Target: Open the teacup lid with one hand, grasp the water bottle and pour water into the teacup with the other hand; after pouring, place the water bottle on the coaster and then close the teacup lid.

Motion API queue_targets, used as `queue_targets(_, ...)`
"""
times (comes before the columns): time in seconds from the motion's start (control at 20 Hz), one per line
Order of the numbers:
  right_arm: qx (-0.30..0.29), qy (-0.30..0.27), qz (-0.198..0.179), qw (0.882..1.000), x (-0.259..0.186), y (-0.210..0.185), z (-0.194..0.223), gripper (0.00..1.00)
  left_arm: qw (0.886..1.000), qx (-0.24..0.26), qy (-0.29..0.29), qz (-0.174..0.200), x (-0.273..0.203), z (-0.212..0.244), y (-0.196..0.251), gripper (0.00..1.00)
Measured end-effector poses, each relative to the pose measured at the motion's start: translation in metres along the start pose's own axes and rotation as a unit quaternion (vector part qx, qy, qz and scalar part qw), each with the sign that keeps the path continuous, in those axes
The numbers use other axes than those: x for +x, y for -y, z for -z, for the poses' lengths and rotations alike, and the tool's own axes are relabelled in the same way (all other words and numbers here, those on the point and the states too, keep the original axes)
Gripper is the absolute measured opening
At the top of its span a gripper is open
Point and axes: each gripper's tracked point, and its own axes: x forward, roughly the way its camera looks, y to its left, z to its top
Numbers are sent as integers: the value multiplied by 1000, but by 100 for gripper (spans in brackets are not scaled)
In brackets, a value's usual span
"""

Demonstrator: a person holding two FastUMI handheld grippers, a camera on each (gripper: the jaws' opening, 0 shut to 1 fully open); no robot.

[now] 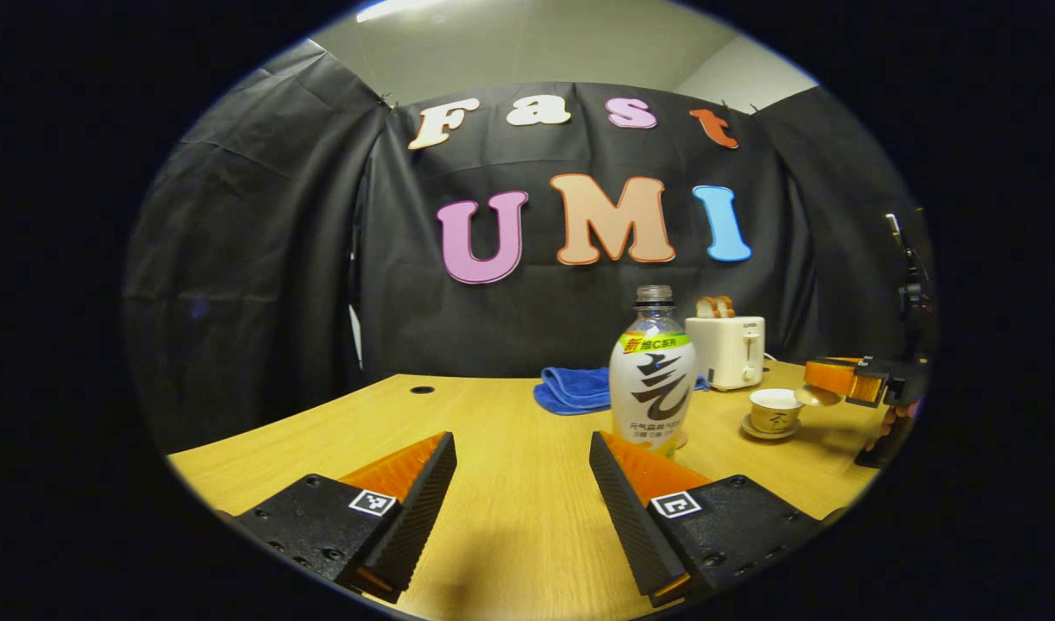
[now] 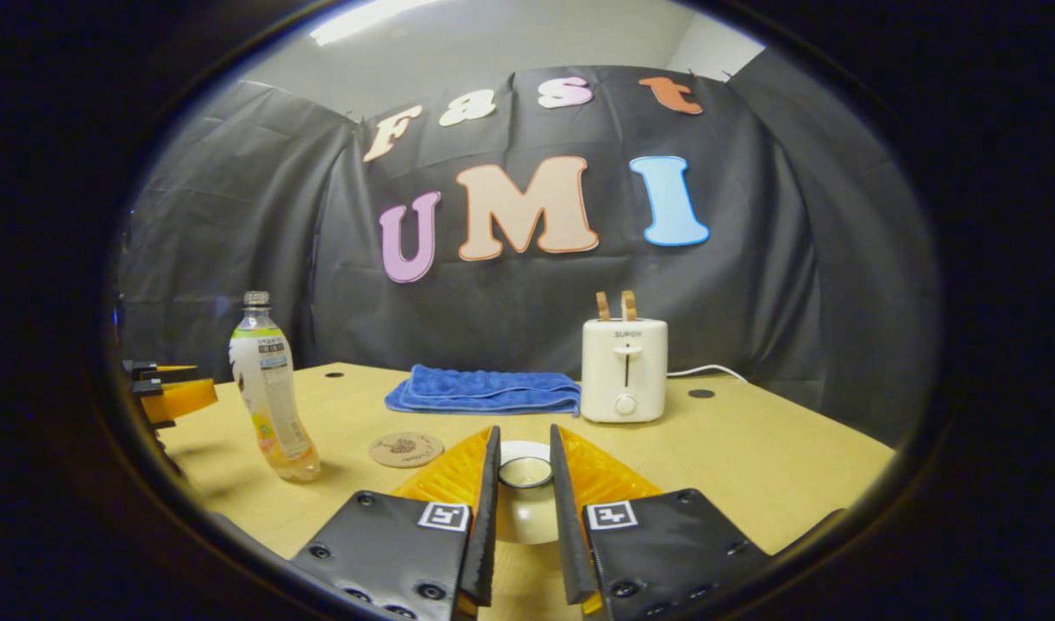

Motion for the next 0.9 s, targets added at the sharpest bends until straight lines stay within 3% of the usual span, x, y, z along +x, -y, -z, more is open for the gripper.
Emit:
queue_targets(0.15,0,0,0,1000,-8,3,-1,34,998,-2,0,69,-1,-1,25,91)
queue_targets(0.3,0,0,7,1000,-14,11,-1,34,995,-3,-3,104,2,1,43,91)
queue_targets(0.65,-1,-1,18,1000,-22,22,-2,35,991,-3,-35,128,24,10,66,91)
queue_targets(0.9,-1,0,26,1000,-26,27,-2,34,991,-8,-61,117,51,18,75,91)
